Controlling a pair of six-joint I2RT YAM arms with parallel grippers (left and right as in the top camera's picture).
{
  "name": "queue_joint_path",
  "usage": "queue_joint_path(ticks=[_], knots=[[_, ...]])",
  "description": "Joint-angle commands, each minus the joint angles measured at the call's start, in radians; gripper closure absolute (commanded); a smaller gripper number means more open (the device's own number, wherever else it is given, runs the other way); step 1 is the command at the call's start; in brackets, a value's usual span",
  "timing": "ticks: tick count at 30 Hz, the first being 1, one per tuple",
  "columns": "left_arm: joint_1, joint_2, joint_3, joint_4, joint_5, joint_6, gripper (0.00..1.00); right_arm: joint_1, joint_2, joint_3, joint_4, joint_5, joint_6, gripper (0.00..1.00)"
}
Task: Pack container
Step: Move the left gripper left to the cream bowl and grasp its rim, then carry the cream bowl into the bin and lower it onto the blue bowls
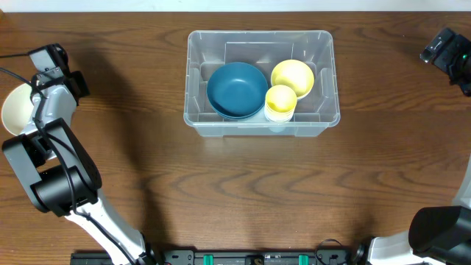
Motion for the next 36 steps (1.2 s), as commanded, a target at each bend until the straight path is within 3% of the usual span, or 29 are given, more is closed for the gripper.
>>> queue_joint_path(ticks=[1,3,5,12,15,24,30,36], knots=[[0.006,0.043,-0.024,-0.011,-0.022,0.006,0.57,-0.004,0.001,0.01,-0.001,0.003,0.014,0.01],[0.006,0.051,-0.024,-0.029,-0.022,0.006,0.8,-0.004,0.001,0.01,-0.001,0.003,0.014,0.01],[0.006,0.051,-0.024,-0.037,-0.022,0.002,0.94,-0.004,0.001,0.01,-0.001,0.003,0.014,0.01],[-0.005,0.038,-0.024,-0.093,-0.021,-0.061,0.94,-0.004,0.001,0.01,-0.001,0.003,0.014,0.01],[-0.026,-0.016,-0.023,-0.108,-0.009,-0.164,0.94,-0.004,0.001,0.01,-0.001,0.003,0.014,0.01],[-0.145,-0.369,-0.02,-0.1,0.296,-0.206,0.94,-0.004,0.001,0.01,-0.001,0.003,0.014,0.01],[-0.307,-0.57,-0.02,-0.115,0.587,-0.072,0.94,-0.004,0.001,0.01,-0.001,0.003,0.014,0.01],[-0.557,-0.581,-0.021,-0.179,0.612,0.114,0.94,-0.004,0.001,0.01,-0.001,0.003,0.014,0.01]])
